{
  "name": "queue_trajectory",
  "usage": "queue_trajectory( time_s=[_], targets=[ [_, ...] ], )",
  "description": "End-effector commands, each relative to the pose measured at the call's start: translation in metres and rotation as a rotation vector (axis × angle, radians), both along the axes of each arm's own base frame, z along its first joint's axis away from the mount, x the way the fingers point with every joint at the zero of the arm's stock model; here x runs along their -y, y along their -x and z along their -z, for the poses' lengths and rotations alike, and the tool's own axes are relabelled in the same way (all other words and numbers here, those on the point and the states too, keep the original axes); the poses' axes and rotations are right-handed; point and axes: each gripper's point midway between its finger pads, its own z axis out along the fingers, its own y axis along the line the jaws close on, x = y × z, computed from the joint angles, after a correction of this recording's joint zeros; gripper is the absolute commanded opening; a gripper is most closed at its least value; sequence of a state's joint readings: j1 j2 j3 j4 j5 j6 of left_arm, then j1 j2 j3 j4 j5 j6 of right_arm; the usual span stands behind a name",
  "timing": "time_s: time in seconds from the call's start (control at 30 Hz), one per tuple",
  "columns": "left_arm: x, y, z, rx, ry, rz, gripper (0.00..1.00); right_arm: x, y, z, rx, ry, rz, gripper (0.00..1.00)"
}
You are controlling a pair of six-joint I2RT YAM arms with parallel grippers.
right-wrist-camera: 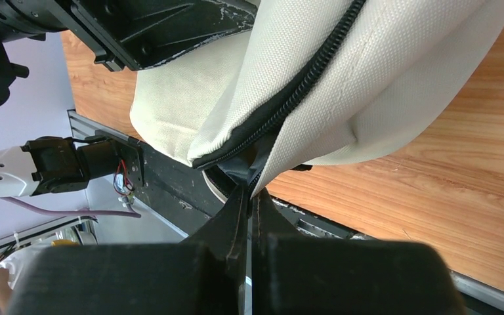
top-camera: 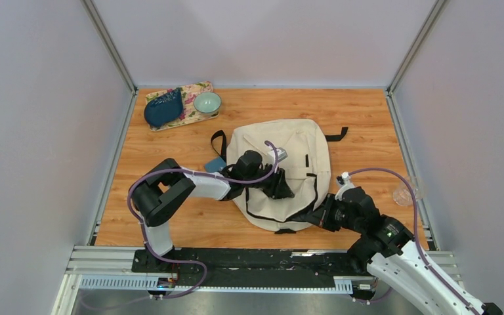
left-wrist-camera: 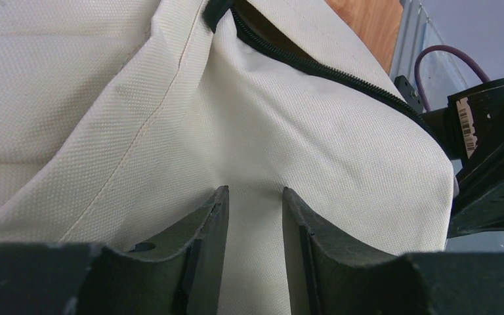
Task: Pack the student bag
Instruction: Adjust the student bag at the center of the board.
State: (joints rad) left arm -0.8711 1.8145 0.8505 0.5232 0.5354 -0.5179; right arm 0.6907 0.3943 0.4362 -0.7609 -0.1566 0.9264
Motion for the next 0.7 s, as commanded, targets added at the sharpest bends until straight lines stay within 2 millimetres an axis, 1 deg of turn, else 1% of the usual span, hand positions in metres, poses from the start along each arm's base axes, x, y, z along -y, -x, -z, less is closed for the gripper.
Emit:
queue_trajectory(
  time_s=[0.0, 0.03, 0.07, 0.13, 0.17, 0.2, 0.23, 0.27, 0.3, 0.33, 0.4, 0.43, 0.47, 0.53, 0.57, 0.6, 0.63, 0.67],
  targets=[
    [0.002, 0.005, -0.02, 0.044, 0.074, -0.003, 0.44, -0.004, 0.001, -0.006, 0.015, -0.016, -0.027, 0.0],
    [-0.001, 0.005, -0.024, 0.063, 0.069, -0.006, 0.44, -0.002, 0.0, -0.003, 0.012, -0.004, -0.016, 0.0],
    [-0.002, 0.006, -0.04, 0.091, 0.091, -0.006, 0.44, -0.001, -0.002, -0.002, 0.017, 0.006, -0.009, 0.0],
    [-0.005, 0.009, -0.053, 0.115, 0.099, 0.007, 0.44, 0.0, -0.002, 0.001, 0.011, 0.015, -0.008, 0.0],
    [-0.007, 0.012, -0.073, 0.142, 0.133, 0.013, 0.44, 0.0, -0.002, 0.003, 0.008, 0.02, -0.011, 0.0],
    [-0.009, 0.014, -0.081, 0.152, 0.148, 0.02, 0.45, -0.001, -0.002, 0.004, 0.006, 0.019, -0.013, 0.0],
    [-0.01, 0.02, -0.087, 0.157, 0.164, 0.037, 0.45, -0.001, -0.002, 0.006, -0.001, 0.026, -0.012, 0.0],
    [-0.012, 0.025, -0.102, 0.177, 0.194, 0.05, 0.46, -0.002, -0.001, 0.007, -0.006, 0.024, -0.02, 0.0],
    [-0.012, 0.03, -0.104, 0.176, 0.203, 0.071, 0.46, -0.003, -0.002, 0.007, -0.004, 0.018, -0.021, 0.0],
    [-0.01, 0.04, -0.111, 0.169, 0.221, 0.126, 0.47, -0.004, -0.001, 0.007, -0.003, 0.014, -0.024, 0.0],
    [-0.004, 0.052, -0.107, 0.132, 0.216, 0.198, 0.47, -0.004, -0.002, 0.005, 0.005, 0.009, -0.022, 0.0],
    [0.0, 0.059, -0.108, 0.109, 0.221, 0.243, 0.47, -0.003, -0.002, 0.005, 0.009, 0.009, -0.02, 0.0],
    [0.004, 0.06, -0.095, 0.078, 0.196, 0.252, 0.48, -0.003, -0.002, 0.004, 0.014, 0.004, -0.016, 0.0],
    [0.009, 0.068, -0.085, 0.035, 0.184, 0.284, 0.47, -0.002, -0.002, 0.001, 0.023, -0.006, -0.012, 0.0],
    [0.012, 0.071, -0.071, -0.003, 0.165, 0.3, 0.47, -0.001, -0.001, -0.002, 0.036, -0.016, -0.009, 0.0],
    [0.018, 0.075, -0.073, -0.017, 0.179, 0.323, 0.47, 0.0, 0.0, -0.002, 0.034, -0.015, -0.006, 0.0],
    [0.02, 0.08, -0.069, -0.038, 0.178, 0.356, 0.47, 0.0, 0.001, -0.003, 0.036, -0.023, -0.002, 0.0],
    [0.024, 0.08, -0.054, -0.068, 0.147, 0.36, 0.47, 0.001, 0.001, -0.005, 0.042, -0.032, 0.003, 0.0]
  ],
)
